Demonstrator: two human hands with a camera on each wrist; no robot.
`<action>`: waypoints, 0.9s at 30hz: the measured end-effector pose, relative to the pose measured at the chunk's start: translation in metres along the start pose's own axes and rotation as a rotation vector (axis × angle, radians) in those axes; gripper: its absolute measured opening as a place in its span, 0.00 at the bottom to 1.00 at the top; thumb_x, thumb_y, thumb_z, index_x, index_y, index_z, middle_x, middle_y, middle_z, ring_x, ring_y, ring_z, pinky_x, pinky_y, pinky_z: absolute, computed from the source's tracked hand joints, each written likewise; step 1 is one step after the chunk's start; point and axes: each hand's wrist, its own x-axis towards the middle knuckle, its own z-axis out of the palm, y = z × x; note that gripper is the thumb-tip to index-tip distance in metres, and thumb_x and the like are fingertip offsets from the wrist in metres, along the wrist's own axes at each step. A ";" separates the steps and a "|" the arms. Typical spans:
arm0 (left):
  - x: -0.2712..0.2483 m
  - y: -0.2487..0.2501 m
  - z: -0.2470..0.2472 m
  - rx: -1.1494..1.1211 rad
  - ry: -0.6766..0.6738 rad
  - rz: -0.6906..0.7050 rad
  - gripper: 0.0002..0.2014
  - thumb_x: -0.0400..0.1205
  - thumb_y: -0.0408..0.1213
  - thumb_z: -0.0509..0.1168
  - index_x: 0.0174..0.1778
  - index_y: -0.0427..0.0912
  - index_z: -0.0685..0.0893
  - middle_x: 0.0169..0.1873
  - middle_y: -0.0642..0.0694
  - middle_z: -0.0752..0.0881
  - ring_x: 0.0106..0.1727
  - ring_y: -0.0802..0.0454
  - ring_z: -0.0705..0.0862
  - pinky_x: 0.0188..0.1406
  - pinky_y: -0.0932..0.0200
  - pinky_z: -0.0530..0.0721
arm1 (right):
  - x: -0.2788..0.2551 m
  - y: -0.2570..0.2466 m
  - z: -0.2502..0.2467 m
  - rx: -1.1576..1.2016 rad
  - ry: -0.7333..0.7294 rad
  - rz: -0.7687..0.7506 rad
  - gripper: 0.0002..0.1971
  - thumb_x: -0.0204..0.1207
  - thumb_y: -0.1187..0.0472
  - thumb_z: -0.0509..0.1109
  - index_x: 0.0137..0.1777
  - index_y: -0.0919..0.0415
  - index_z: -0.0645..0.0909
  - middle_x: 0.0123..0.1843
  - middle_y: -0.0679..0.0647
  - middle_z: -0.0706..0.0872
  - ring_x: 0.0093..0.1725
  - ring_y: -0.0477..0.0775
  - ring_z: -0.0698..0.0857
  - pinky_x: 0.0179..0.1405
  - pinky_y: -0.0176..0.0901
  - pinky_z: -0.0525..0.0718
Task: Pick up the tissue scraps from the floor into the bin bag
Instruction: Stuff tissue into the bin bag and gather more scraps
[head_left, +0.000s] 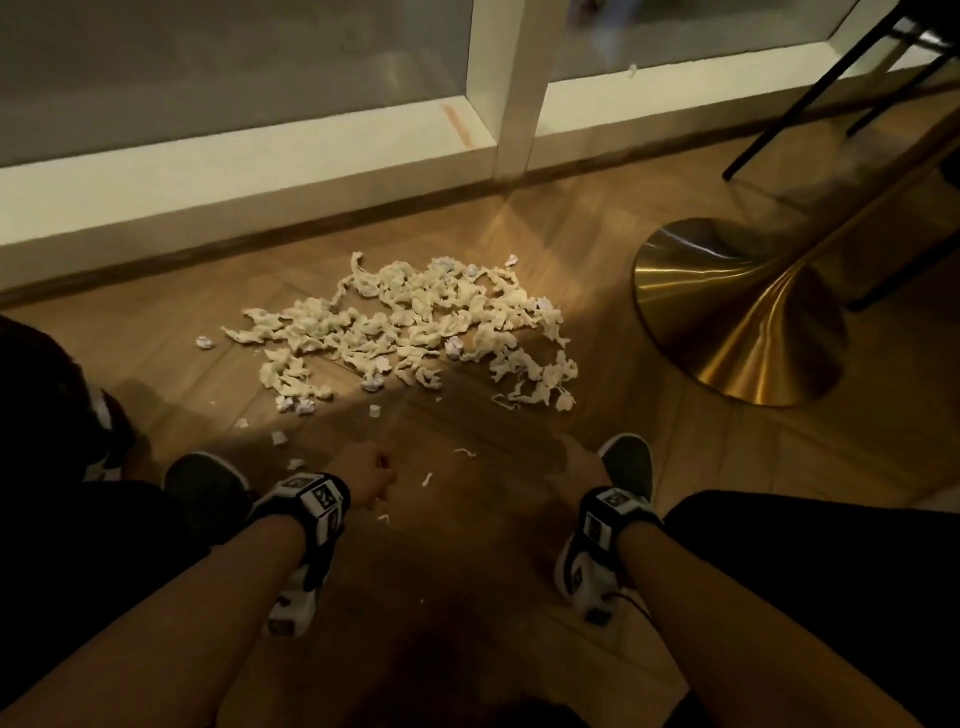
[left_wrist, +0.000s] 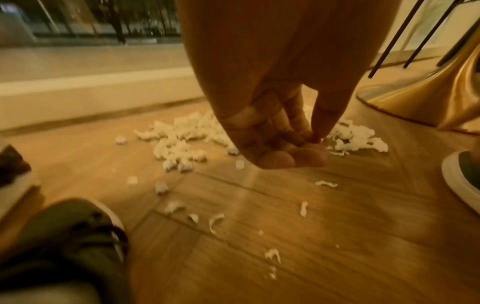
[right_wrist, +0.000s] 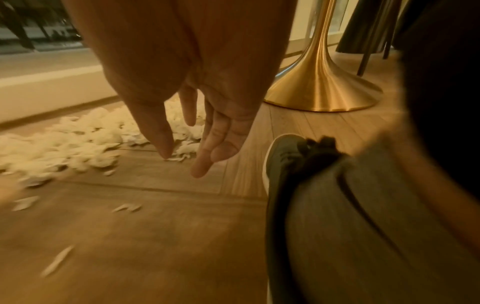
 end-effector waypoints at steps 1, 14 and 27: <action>0.009 -0.002 0.011 -0.024 -0.025 -0.034 0.07 0.83 0.33 0.62 0.39 0.39 0.81 0.32 0.44 0.86 0.27 0.53 0.82 0.24 0.64 0.78 | 0.016 0.002 -0.005 -0.040 0.001 -0.001 0.24 0.81 0.60 0.65 0.76 0.59 0.67 0.73 0.58 0.75 0.70 0.62 0.76 0.70 0.48 0.74; 0.075 -0.010 0.122 -0.352 -0.250 -0.360 0.10 0.83 0.30 0.60 0.60 0.37 0.78 0.30 0.43 0.83 0.23 0.53 0.80 0.16 0.65 0.74 | 0.184 -0.015 -0.005 -0.537 0.086 -0.113 0.40 0.78 0.64 0.69 0.82 0.43 0.51 0.82 0.65 0.49 0.69 0.70 0.74 0.61 0.59 0.81; 0.091 0.032 0.094 -0.583 -0.172 -0.249 0.10 0.84 0.30 0.57 0.37 0.36 0.78 0.30 0.41 0.81 0.23 0.51 0.78 0.21 0.63 0.71 | 0.184 -0.022 -0.006 -0.240 0.082 -0.142 0.12 0.77 0.68 0.64 0.57 0.62 0.85 0.57 0.61 0.79 0.55 0.59 0.81 0.51 0.44 0.77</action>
